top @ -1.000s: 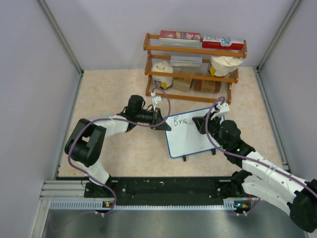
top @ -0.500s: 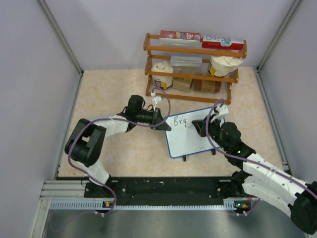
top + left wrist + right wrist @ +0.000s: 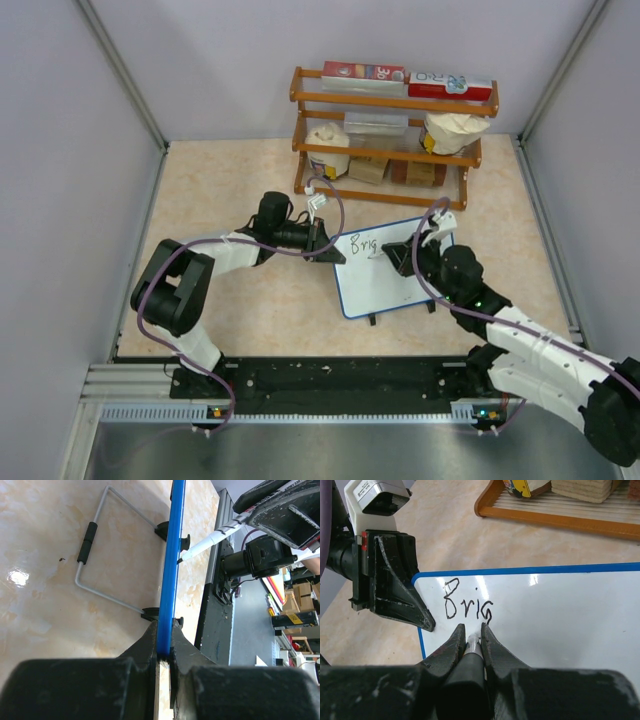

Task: Write a sentence on the whiteboard
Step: Write with the whiteboard marker on the whiteboard.

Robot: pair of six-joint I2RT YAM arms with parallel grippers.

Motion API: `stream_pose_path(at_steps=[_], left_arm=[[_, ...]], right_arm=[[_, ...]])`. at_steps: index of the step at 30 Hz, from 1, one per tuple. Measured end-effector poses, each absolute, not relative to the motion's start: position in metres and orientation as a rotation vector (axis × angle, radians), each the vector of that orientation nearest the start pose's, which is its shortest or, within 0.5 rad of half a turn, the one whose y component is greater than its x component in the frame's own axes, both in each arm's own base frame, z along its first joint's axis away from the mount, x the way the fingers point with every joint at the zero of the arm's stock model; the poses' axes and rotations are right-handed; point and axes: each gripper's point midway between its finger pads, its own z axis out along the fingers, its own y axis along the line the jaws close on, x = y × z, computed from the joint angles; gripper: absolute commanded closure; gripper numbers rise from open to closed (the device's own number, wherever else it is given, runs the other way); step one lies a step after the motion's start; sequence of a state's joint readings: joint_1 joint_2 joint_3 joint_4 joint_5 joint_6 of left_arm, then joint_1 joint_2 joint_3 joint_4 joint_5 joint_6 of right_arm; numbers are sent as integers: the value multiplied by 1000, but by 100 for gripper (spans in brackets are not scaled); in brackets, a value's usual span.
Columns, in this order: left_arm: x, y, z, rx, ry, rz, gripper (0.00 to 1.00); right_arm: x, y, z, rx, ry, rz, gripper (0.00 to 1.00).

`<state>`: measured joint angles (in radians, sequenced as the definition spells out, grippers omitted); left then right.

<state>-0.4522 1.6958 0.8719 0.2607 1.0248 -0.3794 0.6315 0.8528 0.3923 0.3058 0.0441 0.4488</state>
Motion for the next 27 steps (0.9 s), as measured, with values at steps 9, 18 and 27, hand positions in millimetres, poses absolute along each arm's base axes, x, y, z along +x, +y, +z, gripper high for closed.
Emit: stream_pose_path(at_steps=[9,18,27], left_arm=[[265,-305,123,743,2089,-1565,100],[264,-305,123,746,2087,-1565,100],[264,-305,123,747,2086,-1566,100]], right_arm=[[259,203,199,-107,1733,786,100],[269,189,246,-65,1626,770,100],[288,181,241,-59,1671,668,100]])
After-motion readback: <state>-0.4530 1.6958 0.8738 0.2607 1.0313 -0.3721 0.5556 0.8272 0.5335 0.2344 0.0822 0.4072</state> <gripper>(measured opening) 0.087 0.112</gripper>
